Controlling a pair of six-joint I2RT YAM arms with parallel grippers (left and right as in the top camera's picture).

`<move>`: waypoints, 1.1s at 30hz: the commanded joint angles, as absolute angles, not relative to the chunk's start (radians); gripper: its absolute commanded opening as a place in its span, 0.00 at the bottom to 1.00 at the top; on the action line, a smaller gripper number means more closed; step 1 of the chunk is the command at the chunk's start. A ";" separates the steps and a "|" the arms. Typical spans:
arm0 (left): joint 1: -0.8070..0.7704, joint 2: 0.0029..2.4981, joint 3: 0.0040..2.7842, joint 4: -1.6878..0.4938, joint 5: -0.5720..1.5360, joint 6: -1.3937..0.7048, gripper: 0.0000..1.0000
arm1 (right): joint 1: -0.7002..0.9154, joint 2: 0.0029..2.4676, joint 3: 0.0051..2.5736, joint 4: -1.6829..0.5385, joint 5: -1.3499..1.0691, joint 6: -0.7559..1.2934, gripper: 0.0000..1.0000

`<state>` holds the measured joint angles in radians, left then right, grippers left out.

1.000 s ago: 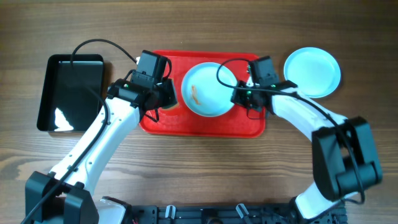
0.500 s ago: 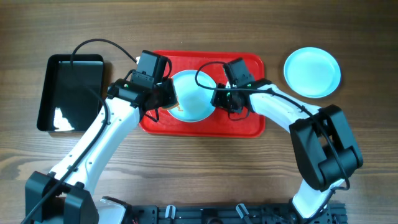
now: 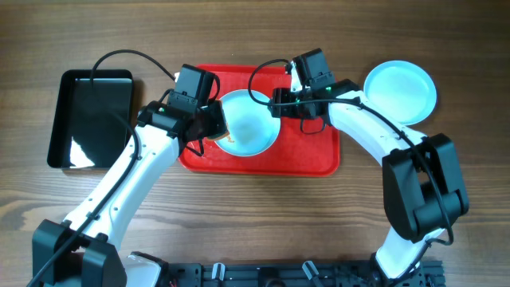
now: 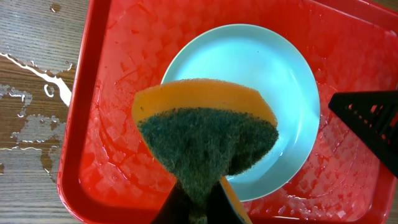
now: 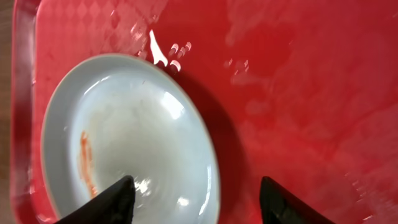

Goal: Clean dirty plates on tray and stack at the side
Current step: 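Drag the last plate toward the tray center with the right gripper, then scrub the last plate with the sponge while the right gripper holds it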

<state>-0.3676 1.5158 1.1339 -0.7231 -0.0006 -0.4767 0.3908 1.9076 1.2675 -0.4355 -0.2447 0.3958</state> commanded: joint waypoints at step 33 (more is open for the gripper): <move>-0.363 1.526 1.127 -0.715 0.012 -0.487 0.04 | 0.394 2.089 1.301 -0.434 -0.233 0.406 0.08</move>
